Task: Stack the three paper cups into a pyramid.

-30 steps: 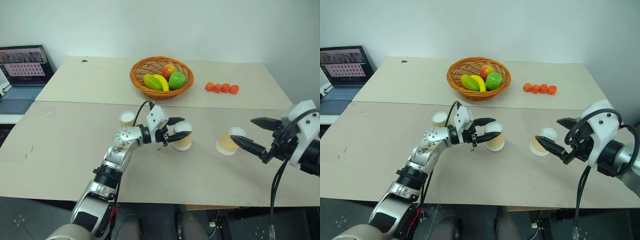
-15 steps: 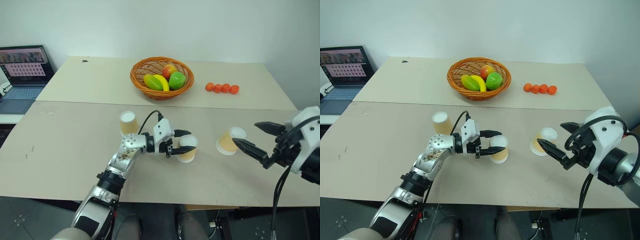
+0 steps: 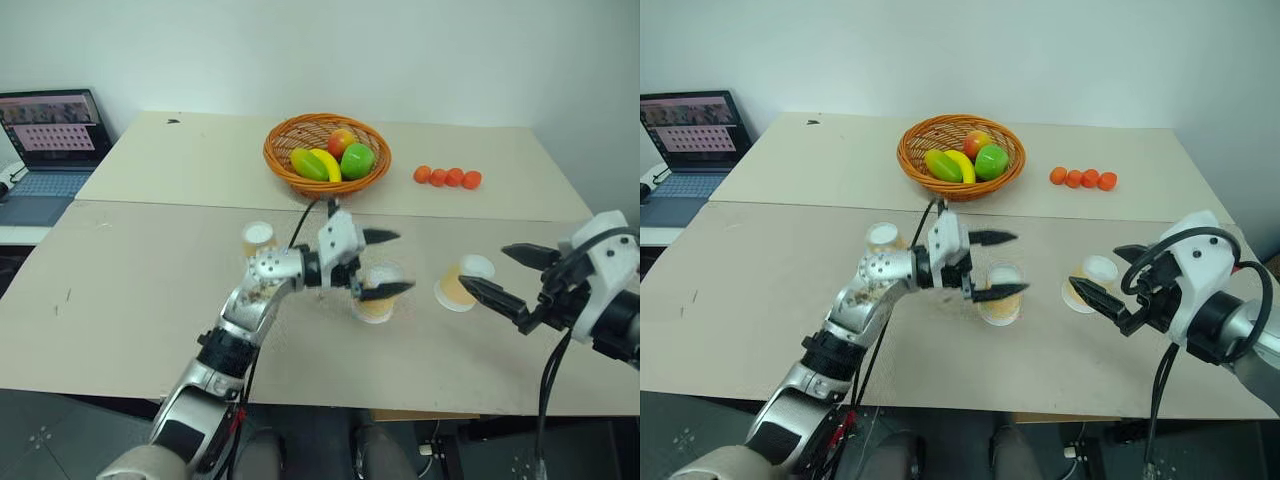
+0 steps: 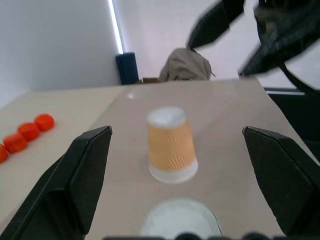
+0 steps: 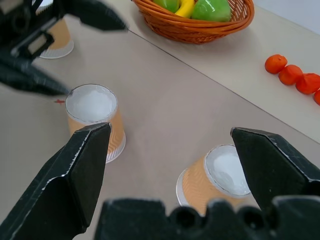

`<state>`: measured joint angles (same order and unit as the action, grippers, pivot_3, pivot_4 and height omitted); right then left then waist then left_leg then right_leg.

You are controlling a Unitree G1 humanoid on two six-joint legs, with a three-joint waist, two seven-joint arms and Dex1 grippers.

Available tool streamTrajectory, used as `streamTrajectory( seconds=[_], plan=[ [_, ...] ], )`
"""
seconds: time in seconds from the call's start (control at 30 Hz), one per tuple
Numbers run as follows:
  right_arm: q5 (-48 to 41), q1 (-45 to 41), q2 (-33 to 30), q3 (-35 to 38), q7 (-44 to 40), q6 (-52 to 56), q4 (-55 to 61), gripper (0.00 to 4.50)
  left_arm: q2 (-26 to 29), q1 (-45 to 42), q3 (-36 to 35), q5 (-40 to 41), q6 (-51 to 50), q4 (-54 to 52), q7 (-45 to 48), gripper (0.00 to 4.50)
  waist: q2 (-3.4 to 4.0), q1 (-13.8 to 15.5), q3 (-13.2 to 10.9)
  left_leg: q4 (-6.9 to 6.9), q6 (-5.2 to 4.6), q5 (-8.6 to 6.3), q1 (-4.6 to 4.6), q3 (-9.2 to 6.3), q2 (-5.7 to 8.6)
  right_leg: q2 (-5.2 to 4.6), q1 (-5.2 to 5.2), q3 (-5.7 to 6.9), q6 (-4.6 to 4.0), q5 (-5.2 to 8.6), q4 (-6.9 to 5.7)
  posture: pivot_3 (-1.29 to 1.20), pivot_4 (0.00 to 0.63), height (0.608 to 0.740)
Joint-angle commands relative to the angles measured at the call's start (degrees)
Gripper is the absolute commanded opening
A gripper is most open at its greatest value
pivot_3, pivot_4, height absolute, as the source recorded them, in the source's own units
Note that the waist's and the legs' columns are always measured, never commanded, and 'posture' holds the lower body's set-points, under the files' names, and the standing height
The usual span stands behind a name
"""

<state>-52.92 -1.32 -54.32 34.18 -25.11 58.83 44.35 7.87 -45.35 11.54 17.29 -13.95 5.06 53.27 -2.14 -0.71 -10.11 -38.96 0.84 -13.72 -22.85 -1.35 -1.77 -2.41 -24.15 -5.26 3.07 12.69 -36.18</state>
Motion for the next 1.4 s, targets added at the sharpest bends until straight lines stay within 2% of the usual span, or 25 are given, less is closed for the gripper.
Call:
streamTrajectory(
  seconds=[0.03, 0.17, 0.33, 0.53, 0.7, 0.87, 1.0, 1.17, 1.4],
  plan=[
    [1.1, -2.5, -1.1, -1.2, -1.3, -2.7, -1.3, 4.50, 1.4, -8.6, -7.4, 5.6, -6.5, -3.4, -4.1, 4.46, 0.00, -0.2, 0.0, 0.00, 0.00, 0.00, 0.00, 0.00, 0.00, 0.00, 0.00, 0.00, 0.02, 0.01, 0.00, 0.00, 0.150, 0.734],
    [1.5, -4.9, -1.9, -3.9, -3.6, -3.8, -3.4, 4.50, 8.6, -10.7, -12.5, 7.5, -12.6, -5.5, -5.6, 4.46, 0.09, -1.2, 0.0, 0.10, 0.00, 0.00, 0.13, 0.05, -0.01, 0.03, 0.01, -0.10, 0.04, 0.03, -0.01, 0.00, 0.150, 0.734],
    [3.6, -7.4, -2.9, -7.1, -6.8, -5.6, -7.0, 4.50, 20.0, -5.4, -16.6, 8.7, -19.1, -12.3, -5.5, 4.46, 0.09, -1.8, 0.0, 0.12, 0.00, 0.00, 0.19, 0.03, -0.08, 0.12, 0.01, -0.12, 0.03, 0.02, -0.05, 0.00, 0.150, 0.734],
    [4.3, -11.6, -4.1, -12.8, -13.6, -7.0, -11.9, 4.50, 30.1, 9.4, -22.0, 8.3, -21.7, -20.2, -6.4, 4.46, 0.10, -1.8, 0.0, 0.12, 0.00, 0.00, 0.12, 0.07, -0.10, 0.10, -0.07, -0.13, -0.04, -0.02, 0.00, 0.00, 0.150, 0.734],
    [2.6, -16.0, -5.3, -18.7, -20.7, -6.0, -13.8, 4.50, 32.3, 21.7, -26.6, 8.8, -21.6, -24.7, -8.2, 4.46, 0.04, -1.4, 0.0, 0.08, 0.00, 0.00, 0.08, 0.05, -0.12, 0.08, -0.09, -0.05, -0.13, -0.07, 0.01, 0.00, 0.150, 0.734],
    [5.7, -21.0, -5.4, -23.6, -24.4, -7.8, -17.9, 4.50, 29.1, 34.6, -29.7, 8.1, -19.3, -31.7, -13.0, 4.46, 0.01, -1.4, 0.0, 0.10, 0.01, -0.01, 0.11, 0.14, -0.14, 0.03, -0.10, -0.11, -0.30, -0.16, 0.03, 0.00, 0.150, 0.734],
    [7.4, -23.2, -5.6, -24.7, -25.8, -8.0, -19.7, 4.50, 25.6, 48.1, -27.9, 0.9, -7.4, -34.3, -15.1, 4.46, 0.04, -1.3, 0.0, 0.11, 0.01, -0.01, 0.08, 0.13, -0.14, 0.02, -0.12, -0.07, -0.35, -0.19, 0.06, 0.00, 0.150, 0.734],
    [8.1, -24.7, -5.6, -25.0, -26.6, -7.4, -20.4, 4.50, 22.0, 49.1, -26.0, -2.2, -1.7, -30.7, -18.5, 4.46, 0.02, -0.3, 0.0, 0.08, 0.00, 0.00, 0.12, 0.15, -0.15, 0.01, -0.11, -0.02, -0.33, -0.18, 0.03, 0.00, 0.150, 0.734],
    [7.5, -24.9, -7.2, -22.8, -26.1, -5.7, -19.4, 4.50, 16.0, 44.2, -20.9, -5.3, 3.9, -21.2, -22.5, 4.46, 0.03, 0.0, 0.0, 0.08, -0.02, 0.01, 0.20, 0.22, -0.14, 0.03, -0.04, -0.09, -0.30, -0.21, 0.03, 0.00, 0.150, 0.734]
  ],
)
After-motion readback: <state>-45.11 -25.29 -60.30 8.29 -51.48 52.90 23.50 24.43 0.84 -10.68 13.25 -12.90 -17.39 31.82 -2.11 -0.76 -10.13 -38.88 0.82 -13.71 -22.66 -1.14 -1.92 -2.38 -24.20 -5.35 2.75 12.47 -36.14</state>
